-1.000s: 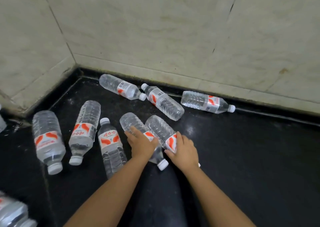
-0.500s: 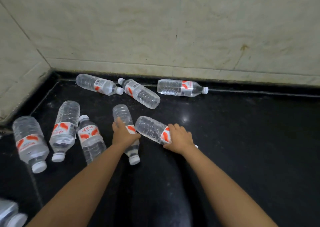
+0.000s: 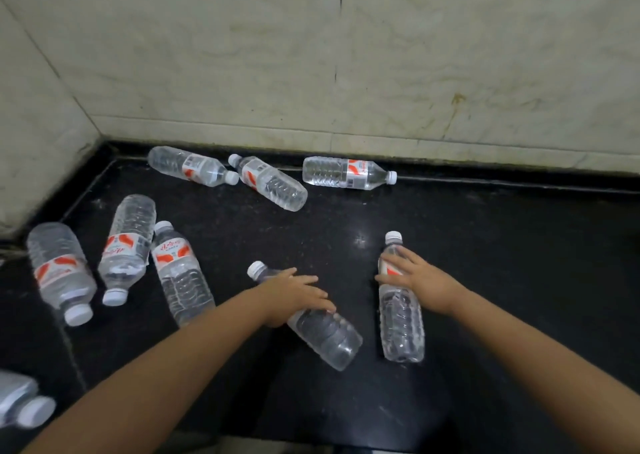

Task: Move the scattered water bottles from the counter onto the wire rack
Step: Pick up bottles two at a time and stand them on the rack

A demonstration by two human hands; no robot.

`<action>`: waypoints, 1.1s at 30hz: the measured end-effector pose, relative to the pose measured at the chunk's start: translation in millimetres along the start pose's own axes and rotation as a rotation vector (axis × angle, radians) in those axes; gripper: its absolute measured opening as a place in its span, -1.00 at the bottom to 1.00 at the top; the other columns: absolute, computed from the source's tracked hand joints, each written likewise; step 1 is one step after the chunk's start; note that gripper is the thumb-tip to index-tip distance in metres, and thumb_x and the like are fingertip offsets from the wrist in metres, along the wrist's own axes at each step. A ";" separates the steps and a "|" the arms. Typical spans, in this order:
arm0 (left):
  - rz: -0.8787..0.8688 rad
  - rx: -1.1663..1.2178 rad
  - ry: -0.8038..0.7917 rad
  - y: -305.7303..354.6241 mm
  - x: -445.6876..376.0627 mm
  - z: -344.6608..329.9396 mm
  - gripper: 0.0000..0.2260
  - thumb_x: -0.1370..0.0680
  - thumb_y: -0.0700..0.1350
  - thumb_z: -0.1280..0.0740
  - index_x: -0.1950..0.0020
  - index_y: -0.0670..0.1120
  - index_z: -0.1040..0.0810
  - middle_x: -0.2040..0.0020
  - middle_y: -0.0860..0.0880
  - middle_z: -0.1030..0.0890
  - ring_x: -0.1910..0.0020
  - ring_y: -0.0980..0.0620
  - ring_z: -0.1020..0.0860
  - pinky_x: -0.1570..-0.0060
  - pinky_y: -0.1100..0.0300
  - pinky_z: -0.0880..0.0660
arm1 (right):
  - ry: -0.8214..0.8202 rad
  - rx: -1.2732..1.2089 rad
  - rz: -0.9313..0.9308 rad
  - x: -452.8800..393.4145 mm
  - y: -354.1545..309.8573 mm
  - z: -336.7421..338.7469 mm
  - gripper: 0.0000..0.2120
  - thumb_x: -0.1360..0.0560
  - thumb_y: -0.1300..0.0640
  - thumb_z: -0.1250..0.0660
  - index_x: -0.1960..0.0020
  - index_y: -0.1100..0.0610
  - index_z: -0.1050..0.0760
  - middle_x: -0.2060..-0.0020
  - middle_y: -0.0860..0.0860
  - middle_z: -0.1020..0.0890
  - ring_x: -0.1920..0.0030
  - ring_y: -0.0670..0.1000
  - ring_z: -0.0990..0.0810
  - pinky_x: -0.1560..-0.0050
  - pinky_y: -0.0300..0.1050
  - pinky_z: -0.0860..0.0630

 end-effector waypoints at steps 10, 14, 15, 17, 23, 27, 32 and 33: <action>0.788 0.784 0.377 -31.3 17.9 2.8 -0.50 -0.56 0.04 -0.20 -0.47 0.06 -0.15 -0.55 -0.09 0.09 -0.52 -0.16 0.14 -0.43 -0.27 0.06 | 0.141 -0.655 -0.764 -13.6 -4.9 1.6 -0.21 -0.43 -0.02 -0.38 -0.47 0.03 0.02 -0.47 0.20 0.05 -0.37 0.30 -0.21 -0.25 0.16 -0.38; 0.997 0.938 0.354 -21.9 8.6 -15.3 -0.21 -0.46 0.19 -0.31 -0.51 0.01 0.08 -0.51 -0.22 0.22 -0.49 -0.30 0.15 -0.41 -0.18 -0.11 | 0.198 -0.605 -0.761 -13.1 -5.7 3.9 -0.22 -0.42 0.05 -0.36 -0.47 0.02 0.03 -0.42 0.18 -0.04 -0.29 0.30 -0.30 -0.14 0.11 -0.46; 0.999 0.919 0.381 -20.5 6.7 -15.2 -0.21 -0.46 0.16 -0.33 -0.51 0.00 0.06 -0.51 -0.22 0.22 -0.49 -0.30 0.16 -0.41 -0.15 -0.15 | 0.199 -0.604 -0.749 -12.5 -4.2 2.3 -0.24 -0.42 0.07 -0.35 -0.47 0.02 0.02 -0.41 0.18 -0.06 -0.28 0.30 -0.32 -0.14 0.10 -0.46; 0.945 0.839 0.404 -21.3 3.3 -10.9 -0.24 -0.46 0.06 -0.35 -0.51 -0.02 0.02 -0.51 -0.21 0.19 -0.48 -0.29 0.16 -0.41 -0.11 -0.17 | 0.211 -0.639 -0.711 -10.5 1.1 -1.1 -0.27 -0.42 0.10 -0.32 -0.47 0.01 0.00 -0.42 0.18 -0.06 -0.27 0.32 -0.34 -0.15 0.07 -0.44; 0.531 0.443 0.220 -11.5 -13.2 -1.5 -0.18 -0.43 -0.06 -0.35 -0.52 -0.01 0.11 -0.55 -0.08 0.21 -0.52 -0.13 0.25 -0.46 -0.19 0.14 | 0.131 -0.612 -0.474 -7.0 -3.7 -4.6 -0.22 -0.38 0.08 -0.37 -0.47 -0.06 -0.02 -0.45 0.09 -0.05 -0.28 0.26 -0.37 -0.16 0.02 -0.44; 0.789 0.470 0.305 -7.4 -13.5 -7.0 -0.28 -0.54 -0.05 -0.22 -0.52 -0.04 0.21 -0.53 -0.13 0.28 -0.52 -0.15 0.24 -0.43 -0.26 0.04 | 0.140 -0.495 -0.494 -6.4 -10.9 -4.0 -0.26 -0.42 -0.08 -0.33 -0.47 -0.08 -0.01 -0.45 0.08 -0.06 -0.28 0.23 -0.36 -0.12 0.01 -0.46; 0.951 0.482 0.246 -1.5 -16.4 -12.3 -0.31 -0.57 -0.05 -0.20 -0.51 0.09 0.23 -0.51 -0.28 0.23 -0.47 -0.28 -0.05 -0.35 -0.17 -0.22 | 0.098 -0.439 -0.603 -11.5 -16.9 -8.0 -0.24 -0.45 -0.09 -0.31 -0.47 -0.13 0.09 -0.45 0.17 0.00 -0.25 0.24 -0.37 -0.11 0.02 -0.48; 0.976 0.511 0.245 -5.1 -13.9 -13.1 -0.31 -0.57 -0.04 -0.21 -0.50 0.12 0.22 -0.51 -0.30 0.17 -0.43 -0.27 -0.15 -0.32 -0.13 -0.27 | 0.095 -0.435 -0.607 -12.1 -17.5 -7.9 -0.24 -0.45 -0.07 -0.31 -0.47 -0.13 0.10 -0.43 0.19 -0.03 -0.23 0.23 -0.38 -0.11 0.02 -0.48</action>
Point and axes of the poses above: each hand's wrist, its own x-axis away from the middle knuckle, its own z-axis out of the back of the hand, y = z × x, the point moved 8 cm from there along -x, towards the middle knuckle
